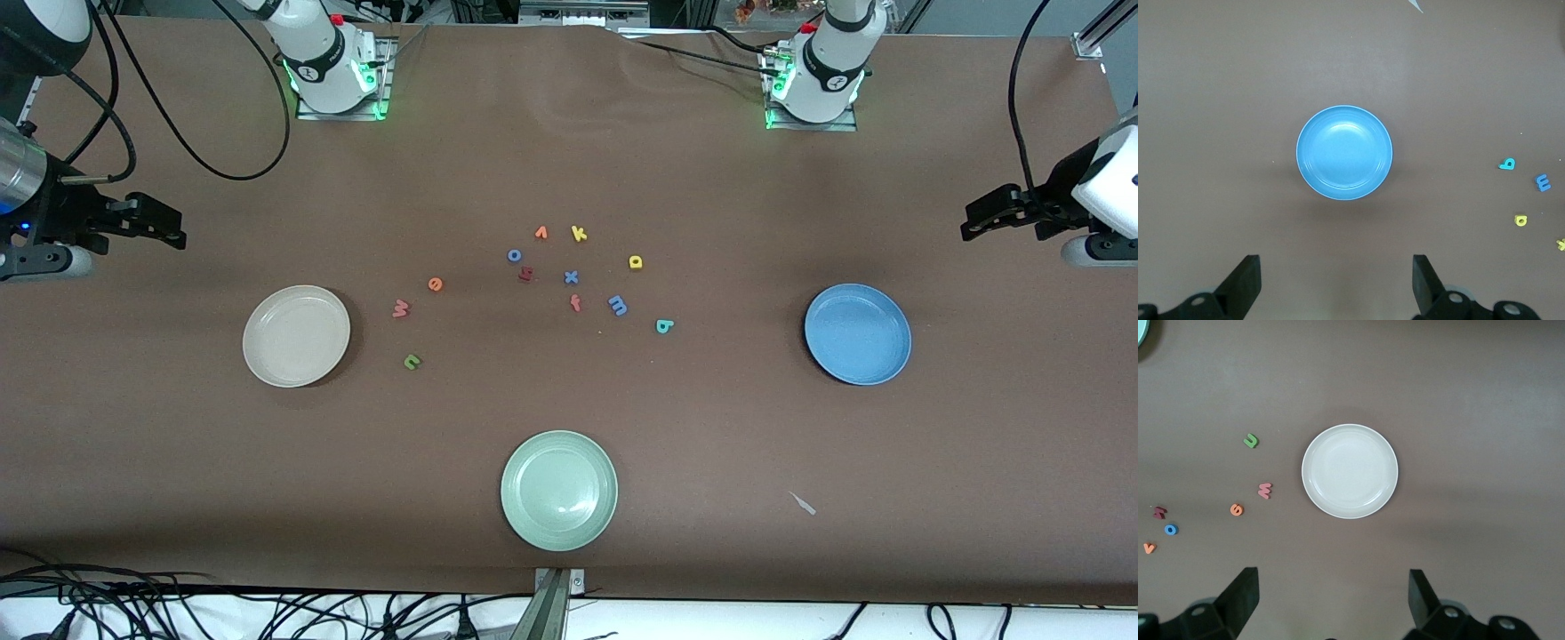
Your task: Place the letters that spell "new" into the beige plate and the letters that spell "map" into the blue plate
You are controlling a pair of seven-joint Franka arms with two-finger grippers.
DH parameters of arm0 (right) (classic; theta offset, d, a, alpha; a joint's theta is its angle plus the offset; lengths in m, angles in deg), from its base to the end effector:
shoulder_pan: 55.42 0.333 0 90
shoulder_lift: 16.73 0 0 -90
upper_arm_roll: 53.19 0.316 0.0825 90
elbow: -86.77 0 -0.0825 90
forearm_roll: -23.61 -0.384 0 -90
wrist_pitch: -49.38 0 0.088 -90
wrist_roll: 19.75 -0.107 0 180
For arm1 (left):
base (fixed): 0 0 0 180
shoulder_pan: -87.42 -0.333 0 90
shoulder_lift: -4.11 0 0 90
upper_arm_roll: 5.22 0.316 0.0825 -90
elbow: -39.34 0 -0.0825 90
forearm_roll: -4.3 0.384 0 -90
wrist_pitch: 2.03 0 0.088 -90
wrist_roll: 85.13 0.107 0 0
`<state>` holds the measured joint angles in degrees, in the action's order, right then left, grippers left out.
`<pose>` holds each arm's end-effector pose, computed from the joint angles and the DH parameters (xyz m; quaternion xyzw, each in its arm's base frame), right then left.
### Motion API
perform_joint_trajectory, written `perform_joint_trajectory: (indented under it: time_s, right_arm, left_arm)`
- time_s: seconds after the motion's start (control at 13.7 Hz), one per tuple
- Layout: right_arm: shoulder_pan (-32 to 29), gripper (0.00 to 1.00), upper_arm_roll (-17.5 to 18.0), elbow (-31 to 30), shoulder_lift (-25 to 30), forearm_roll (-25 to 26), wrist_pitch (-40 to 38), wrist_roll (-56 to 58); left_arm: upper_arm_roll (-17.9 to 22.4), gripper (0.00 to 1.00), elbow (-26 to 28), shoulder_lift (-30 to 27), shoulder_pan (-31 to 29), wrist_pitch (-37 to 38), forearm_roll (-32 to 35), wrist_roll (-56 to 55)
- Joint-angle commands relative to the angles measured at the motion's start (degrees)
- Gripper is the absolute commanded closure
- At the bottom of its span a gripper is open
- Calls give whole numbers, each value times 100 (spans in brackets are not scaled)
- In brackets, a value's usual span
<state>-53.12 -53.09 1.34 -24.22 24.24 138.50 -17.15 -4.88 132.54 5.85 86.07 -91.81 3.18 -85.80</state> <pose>0.5909 0.0235 0.5858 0.9985 0.0437 -0.0332 0.0053 0.5596 0.0144 0.5810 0.9987 0.0210 -0.0449 0.0101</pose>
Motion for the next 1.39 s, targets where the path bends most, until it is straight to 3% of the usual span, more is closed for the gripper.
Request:
perform_joint_trajectory:
  time_s: [0.0, 1.32]
  right_arm:
    - [-37, 0, 24, 8, 98, -11, -104, 22]
    - [-37, 0, 33, 8, 81, -38, -78, 74]
  left_arm:
    - [1, 0, 23, -25, 4, -21, 15, 120]
    - [10, 0, 23, -25, -5, -21, 15, 120]
